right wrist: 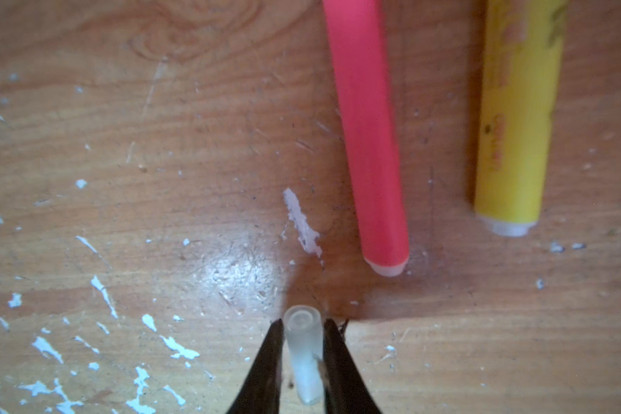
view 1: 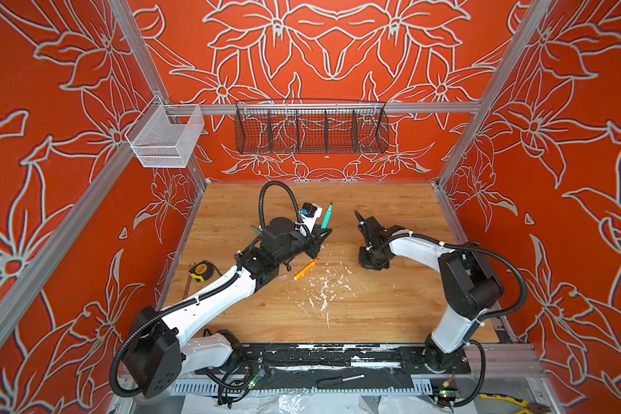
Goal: Insert the pens into the pen caps
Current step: 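Close the right gripper on the small translucent cap, then lift the cap with the right gripper toward the upright green marker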
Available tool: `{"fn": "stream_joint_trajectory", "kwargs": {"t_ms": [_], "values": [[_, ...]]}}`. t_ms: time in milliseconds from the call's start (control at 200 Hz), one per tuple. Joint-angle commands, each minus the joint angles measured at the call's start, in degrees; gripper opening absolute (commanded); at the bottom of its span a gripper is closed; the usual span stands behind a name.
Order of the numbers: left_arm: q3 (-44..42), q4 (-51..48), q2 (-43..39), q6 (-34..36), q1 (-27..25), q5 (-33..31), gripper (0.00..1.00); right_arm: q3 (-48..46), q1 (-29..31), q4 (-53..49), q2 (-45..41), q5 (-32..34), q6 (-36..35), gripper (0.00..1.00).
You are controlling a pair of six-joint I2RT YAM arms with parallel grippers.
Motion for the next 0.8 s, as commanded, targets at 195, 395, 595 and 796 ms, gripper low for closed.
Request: {"fn": "stream_joint_trajectory", "kwargs": {"t_ms": [195,395,595,796], "values": [[1.69,-0.36,0.51,0.36,-0.28,0.52,0.00,0.56,-0.13,-1.85,2.62,-0.01,-3.10,0.23],[1.67,-0.50,0.67,0.45,-0.26,0.46,0.00,0.39,-0.16,-1.06,1.39,0.16,-3.96,0.10],[1.79,-0.45,1.06,0.15,-0.28,0.51,0.00,0.03,0.18,1.41,-4.95,-1.70,-4.28,0.08],[1.78,-0.37,1.51,-0.51,-0.25,0.61,0.00,1.82,1.37,4.72,-12.66,-1.99,-4.60,0.07]]}}
